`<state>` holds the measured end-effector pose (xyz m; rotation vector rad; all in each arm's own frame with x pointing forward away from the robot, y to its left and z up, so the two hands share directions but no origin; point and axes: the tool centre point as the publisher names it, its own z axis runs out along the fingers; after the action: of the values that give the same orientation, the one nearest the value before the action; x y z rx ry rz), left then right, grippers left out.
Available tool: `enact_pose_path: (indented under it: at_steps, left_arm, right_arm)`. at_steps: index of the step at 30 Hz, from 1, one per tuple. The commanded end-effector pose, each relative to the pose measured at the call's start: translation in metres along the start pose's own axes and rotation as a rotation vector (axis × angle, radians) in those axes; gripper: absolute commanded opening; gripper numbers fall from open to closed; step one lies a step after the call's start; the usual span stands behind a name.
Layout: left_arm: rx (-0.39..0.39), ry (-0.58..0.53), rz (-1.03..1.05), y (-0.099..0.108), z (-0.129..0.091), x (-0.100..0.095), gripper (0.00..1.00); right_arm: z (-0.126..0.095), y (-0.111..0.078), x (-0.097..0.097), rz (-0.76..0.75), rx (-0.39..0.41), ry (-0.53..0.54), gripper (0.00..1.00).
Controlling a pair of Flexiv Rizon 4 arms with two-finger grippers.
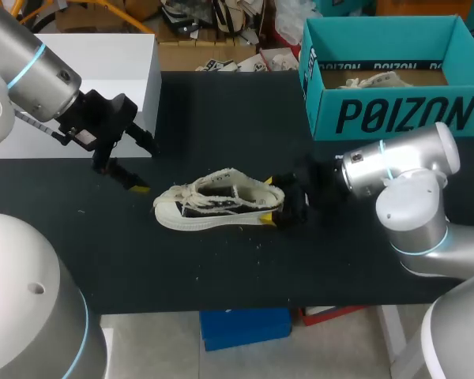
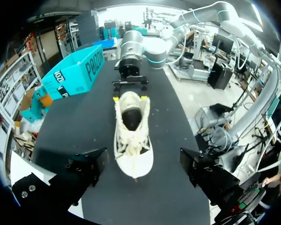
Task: Take the shoe out of the shoebox, open the shoe tongue, remove and reinsert the insole, then place the shoe into the shoebox
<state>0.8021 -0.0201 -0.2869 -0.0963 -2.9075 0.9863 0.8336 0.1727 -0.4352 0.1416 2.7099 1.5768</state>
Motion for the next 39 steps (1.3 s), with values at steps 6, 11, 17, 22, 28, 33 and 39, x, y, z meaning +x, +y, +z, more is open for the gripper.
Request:
enact_pose_path:
  at_steps: [6,11,17,22,28,33,39]
  left_arm:
    - [-0.109,-0.061,-0.236,-0.021,0.014,0.012,1.0]
    - [-0.109,-0.061,-0.236,-0.021,0.014,0.012,1.0]
    - [-0.109,-0.061,-0.236,-0.021,0.014,0.012,1.0]
    - [-0.047,-0.165,-0.376,-0.033,0.021,0.005,1.0]
    - [0.079,-0.175,-0.948,-0.065,0.043,0.001,1.0]
    - [0.071,-0.2,-1.349,-0.072,0.051,-0.005,1.0]
    - [0.071,-0.2,-1.349,-0.072,0.051,-0.005,1.0]
  right_arm:
    - [0.003,-0.001,-0.001,0.0,0.001,-0.001,0.0]
    - [0.003,-0.001,-0.001,0.0,0.001,-0.001,0.0]
    - [0.003,-0.001,-0.001,0.0,0.001,-0.001,0.0]
    - [0.003,-0.001,-0.001,0.0,0.001,-0.001,0.0]
    - [0.003,-0.001,-0.001,0.0,0.001,-0.001,0.0]
    - [0.003,-0.001,-0.001,0.0,0.001,-0.001,0.0]
    - [0.003,-0.001,-0.001,0.0,0.001,-0.001,0.0]
